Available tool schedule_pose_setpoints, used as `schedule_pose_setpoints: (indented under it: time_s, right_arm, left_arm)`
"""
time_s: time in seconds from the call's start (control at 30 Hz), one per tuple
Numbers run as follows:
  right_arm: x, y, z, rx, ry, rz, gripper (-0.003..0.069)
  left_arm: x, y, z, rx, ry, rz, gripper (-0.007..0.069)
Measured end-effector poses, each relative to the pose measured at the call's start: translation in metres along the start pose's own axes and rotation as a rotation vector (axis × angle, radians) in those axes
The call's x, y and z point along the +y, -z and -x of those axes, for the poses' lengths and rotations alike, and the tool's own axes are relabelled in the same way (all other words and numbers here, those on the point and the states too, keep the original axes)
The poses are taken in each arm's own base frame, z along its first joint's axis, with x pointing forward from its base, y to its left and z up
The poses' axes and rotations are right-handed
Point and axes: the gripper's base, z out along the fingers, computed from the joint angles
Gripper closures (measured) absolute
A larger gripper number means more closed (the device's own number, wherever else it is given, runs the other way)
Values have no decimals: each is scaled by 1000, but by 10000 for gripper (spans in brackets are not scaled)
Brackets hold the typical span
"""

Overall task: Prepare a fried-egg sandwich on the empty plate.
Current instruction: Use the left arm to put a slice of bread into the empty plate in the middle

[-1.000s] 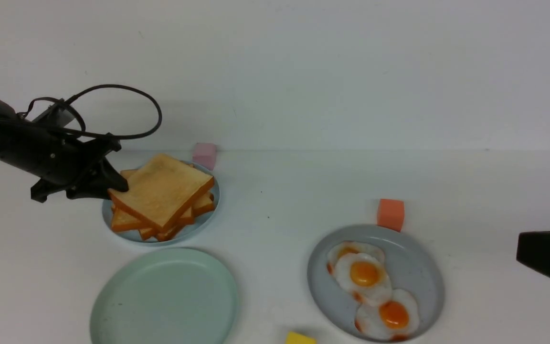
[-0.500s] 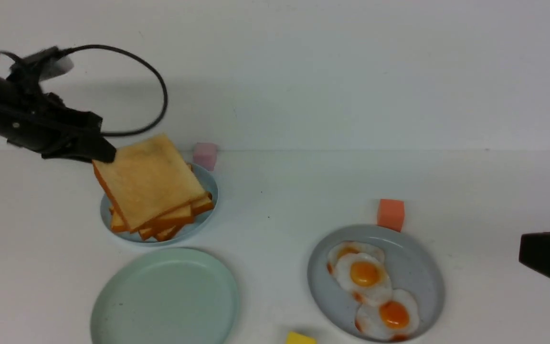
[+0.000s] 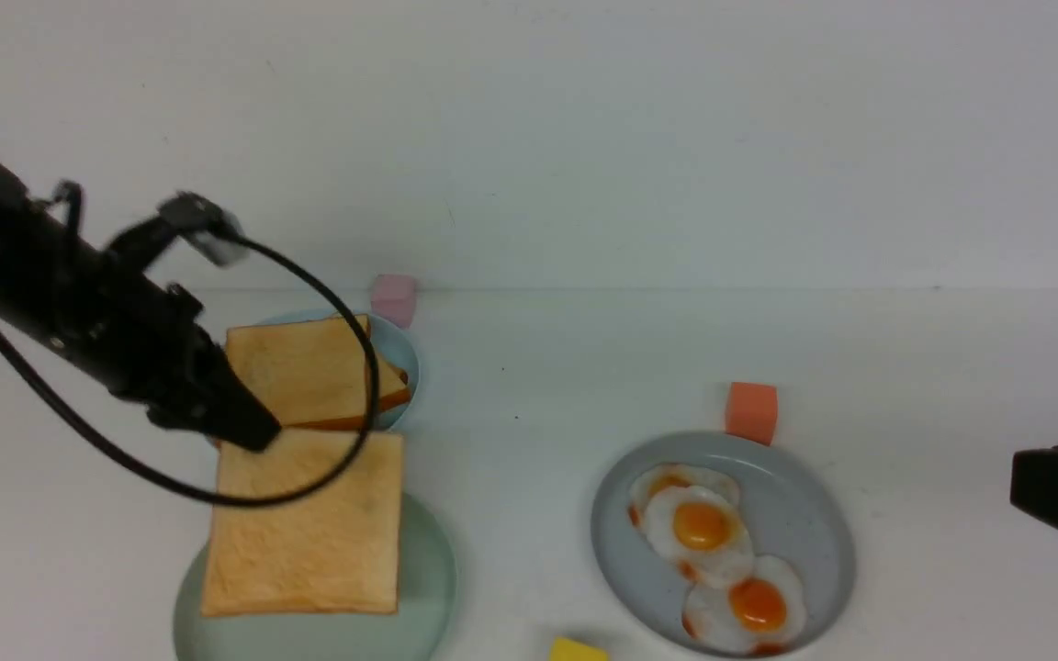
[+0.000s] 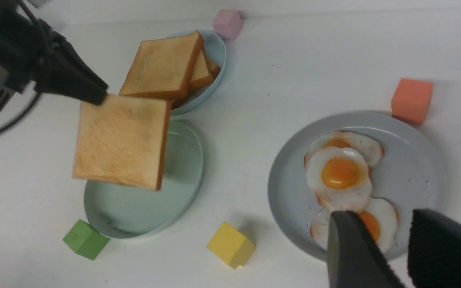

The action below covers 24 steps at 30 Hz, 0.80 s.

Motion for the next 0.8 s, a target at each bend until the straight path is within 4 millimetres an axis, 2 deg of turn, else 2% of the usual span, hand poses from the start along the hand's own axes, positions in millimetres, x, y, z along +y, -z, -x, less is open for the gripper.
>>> schedule_pose_setpoints:
  time_s: [0.07,0.17,0.8]
  right_arm:
    - [0,0,0,3,1,0,418]
    - [0,0,-1,14,1,0,418]
    - [-1,0,-9,94,-1,-10,418]
  left_arm:
    - [1,-12,-3,24,-4,9,495]
    - [5,-19,-6,38,1,17,495]
    - [8,-22,-9,51,75,50,498]
